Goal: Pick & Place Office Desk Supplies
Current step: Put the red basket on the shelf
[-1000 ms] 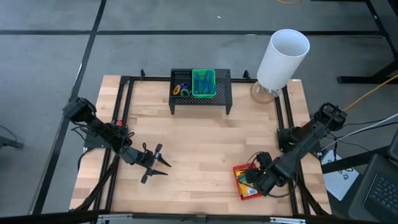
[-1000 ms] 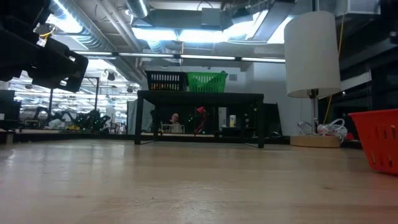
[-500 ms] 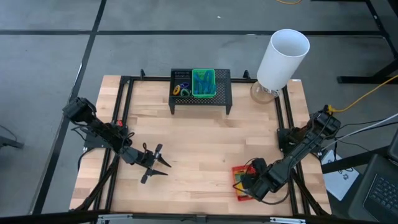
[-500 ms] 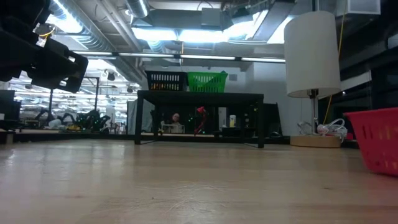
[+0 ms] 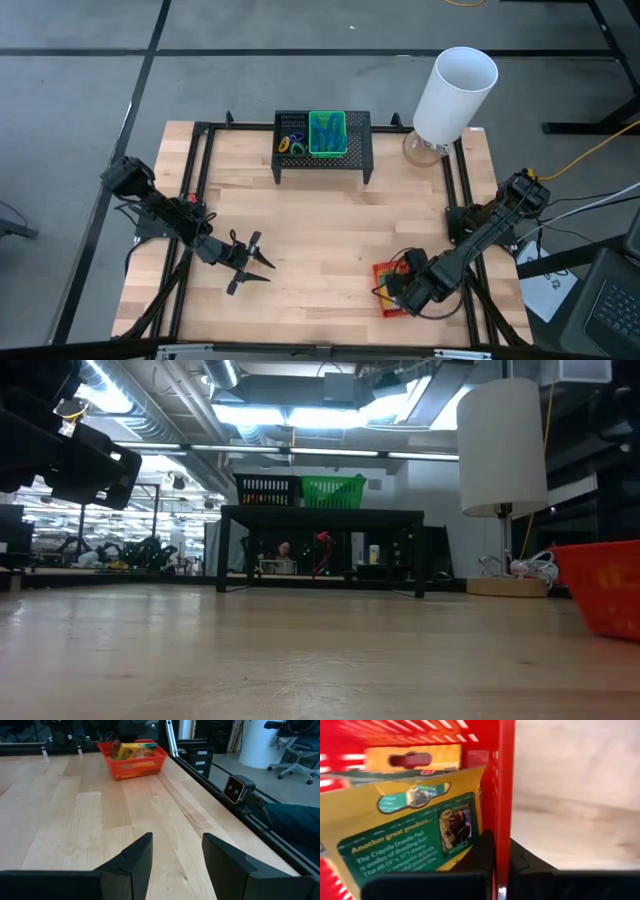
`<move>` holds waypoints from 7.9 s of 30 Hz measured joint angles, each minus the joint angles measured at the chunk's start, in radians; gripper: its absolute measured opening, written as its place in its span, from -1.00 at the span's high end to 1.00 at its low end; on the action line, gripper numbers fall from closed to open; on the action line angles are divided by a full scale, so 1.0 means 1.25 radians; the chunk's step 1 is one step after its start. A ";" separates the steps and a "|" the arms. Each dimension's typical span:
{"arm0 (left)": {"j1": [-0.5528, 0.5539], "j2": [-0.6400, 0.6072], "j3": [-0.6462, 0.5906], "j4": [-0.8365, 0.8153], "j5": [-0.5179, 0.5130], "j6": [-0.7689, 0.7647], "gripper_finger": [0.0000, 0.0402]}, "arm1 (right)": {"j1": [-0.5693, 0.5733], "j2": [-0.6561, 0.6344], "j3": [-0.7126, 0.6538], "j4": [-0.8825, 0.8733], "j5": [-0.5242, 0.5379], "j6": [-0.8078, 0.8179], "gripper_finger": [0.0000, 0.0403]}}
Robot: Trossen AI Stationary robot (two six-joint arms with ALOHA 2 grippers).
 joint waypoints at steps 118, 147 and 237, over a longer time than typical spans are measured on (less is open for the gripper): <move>0.000 0.000 0.000 -0.009 0.006 -0.015 0.16 | -1.073 -0.017 0.476 -0.245 0.064 -0.959 0.90; 0.000 0.000 0.000 -0.009 0.006 -0.015 0.16 | -1.071 -0.018 0.476 -0.242 0.076 -0.978 0.67; 0.000 0.000 0.000 -0.030 0.006 -0.036 0.16 | -1.009 0.003 0.475 -0.335 0.159 -0.945 1.00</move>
